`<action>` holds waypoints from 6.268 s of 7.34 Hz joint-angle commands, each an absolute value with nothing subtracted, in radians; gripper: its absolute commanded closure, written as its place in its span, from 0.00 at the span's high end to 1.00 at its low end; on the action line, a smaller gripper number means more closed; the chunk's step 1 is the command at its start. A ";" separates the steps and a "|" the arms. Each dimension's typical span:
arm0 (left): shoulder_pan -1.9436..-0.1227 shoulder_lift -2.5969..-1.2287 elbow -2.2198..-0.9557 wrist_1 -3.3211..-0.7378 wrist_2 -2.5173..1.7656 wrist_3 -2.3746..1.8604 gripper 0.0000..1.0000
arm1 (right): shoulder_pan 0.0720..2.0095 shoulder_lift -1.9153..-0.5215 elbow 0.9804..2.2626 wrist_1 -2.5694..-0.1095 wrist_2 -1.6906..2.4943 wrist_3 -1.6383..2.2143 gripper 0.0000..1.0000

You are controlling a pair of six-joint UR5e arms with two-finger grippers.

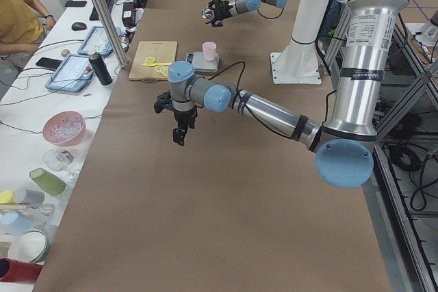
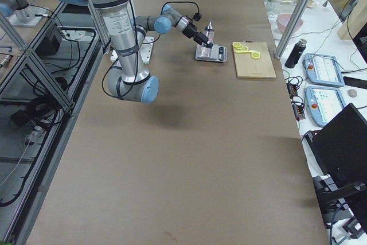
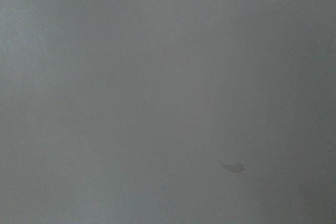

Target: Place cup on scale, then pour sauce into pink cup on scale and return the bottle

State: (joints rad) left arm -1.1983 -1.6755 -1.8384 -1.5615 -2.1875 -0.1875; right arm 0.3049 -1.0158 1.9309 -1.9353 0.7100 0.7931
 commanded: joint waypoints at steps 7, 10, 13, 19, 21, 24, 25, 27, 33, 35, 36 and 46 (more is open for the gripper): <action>-1.198 -1.672 -1.795 -1.619 -2.189 -0.190 0.97 | 0.308 -0.976 1.850 -1.973 0.666 0.792 0.00; -1.198 -1.671 -1.792 -1.629 -2.189 -0.190 0.97 | 0.318 -0.974 1.839 -2.026 0.643 0.792 0.00; -1.200 -1.669 -1.792 -1.631 -2.191 -0.189 0.97 | 0.319 -0.944 1.790 -2.042 0.623 0.790 0.00; -1.207 -1.649 -1.790 -1.632 -2.194 -0.161 0.97 | 0.308 -0.937 1.738 -2.069 0.578 0.785 0.00; -1.209 -1.648 -1.790 -1.632 -2.194 -0.161 0.97 | 0.290 -0.942 1.735 -2.091 0.561 0.788 0.00; -1.212 -1.649 -1.789 -1.632 -2.194 -0.160 0.97 | 0.272 -0.940 1.732 -2.132 0.552 0.790 0.00; -1.212 -1.648 -1.789 -1.632 -2.194 -0.160 0.97 | 0.270 -0.942 1.723 -2.138 0.549 0.790 0.00; -1.212 -1.648 -1.784 -1.632 -2.194 -0.160 0.97 | 0.270 -0.940 1.710 -2.167 0.531 0.790 0.00; -1.212 -1.647 -1.784 -1.632 -2.195 -0.160 0.97 | 0.268 -0.937 1.707 -2.230 0.517 0.788 0.00; -1.212 -1.641 -1.784 -1.634 -2.195 -0.156 0.97 | 0.268 -0.933 1.681 -2.232 0.499 0.787 0.00; -1.212 -1.641 -1.784 -1.634 -2.197 -0.152 0.97 | 0.268 -0.921 1.665 -2.230 0.499 0.787 0.00; -1.212 -1.632 -1.784 -1.634 -2.198 -0.152 0.97 | 0.270 -0.907 1.625 -2.261 0.448 0.779 0.00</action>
